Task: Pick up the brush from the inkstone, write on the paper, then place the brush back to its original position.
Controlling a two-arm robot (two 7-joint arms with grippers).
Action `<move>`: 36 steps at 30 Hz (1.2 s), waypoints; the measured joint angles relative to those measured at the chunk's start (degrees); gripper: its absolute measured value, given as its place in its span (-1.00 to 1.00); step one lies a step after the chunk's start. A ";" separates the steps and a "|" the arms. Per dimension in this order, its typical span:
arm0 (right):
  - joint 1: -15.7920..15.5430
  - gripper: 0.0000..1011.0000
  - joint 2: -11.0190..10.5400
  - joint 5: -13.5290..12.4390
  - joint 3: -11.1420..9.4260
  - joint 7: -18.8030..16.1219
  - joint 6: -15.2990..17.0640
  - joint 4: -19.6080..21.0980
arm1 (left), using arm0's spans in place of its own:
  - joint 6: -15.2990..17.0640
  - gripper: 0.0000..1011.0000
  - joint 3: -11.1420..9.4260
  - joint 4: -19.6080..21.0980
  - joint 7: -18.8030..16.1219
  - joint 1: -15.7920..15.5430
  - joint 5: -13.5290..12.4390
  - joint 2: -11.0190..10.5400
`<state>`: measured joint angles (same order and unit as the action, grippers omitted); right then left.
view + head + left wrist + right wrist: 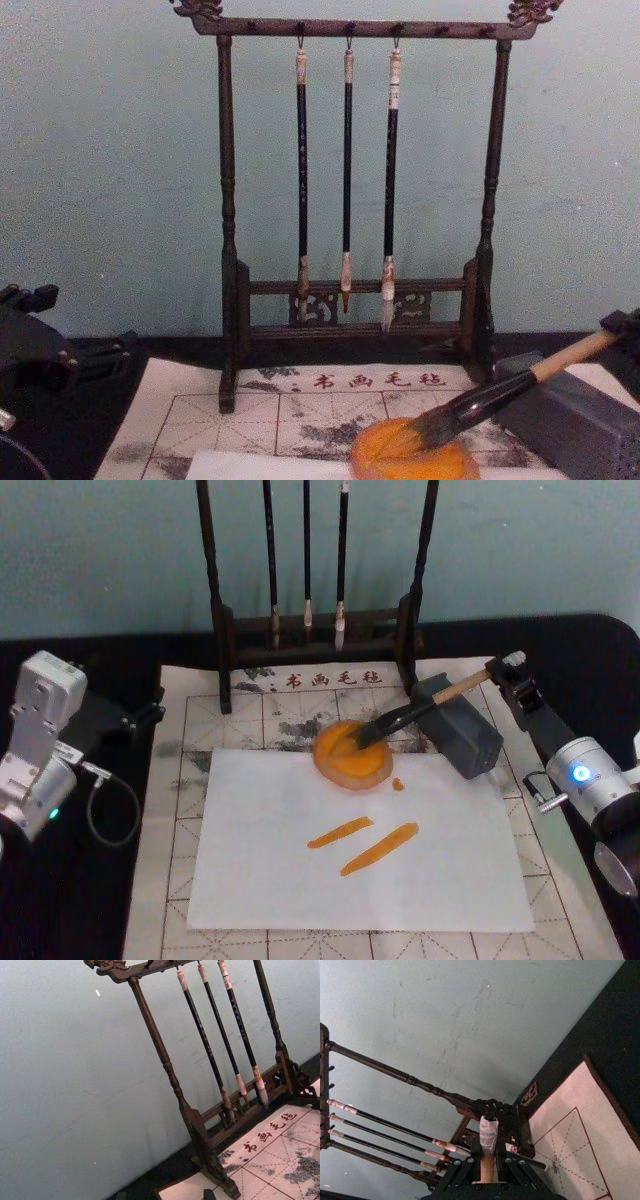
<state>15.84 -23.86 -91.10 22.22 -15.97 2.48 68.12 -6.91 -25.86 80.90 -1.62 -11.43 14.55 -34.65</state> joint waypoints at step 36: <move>0.00 0.88 0.00 -0.06 0.00 -0.01 -0.06 0.02 | 0.00 0.98 0.00 0.00 0.00 0.00 0.00 0.00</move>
<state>15.84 -23.86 -91.17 22.22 -15.97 2.42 68.14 -6.91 -25.86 80.90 -1.62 -11.43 14.55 -34.65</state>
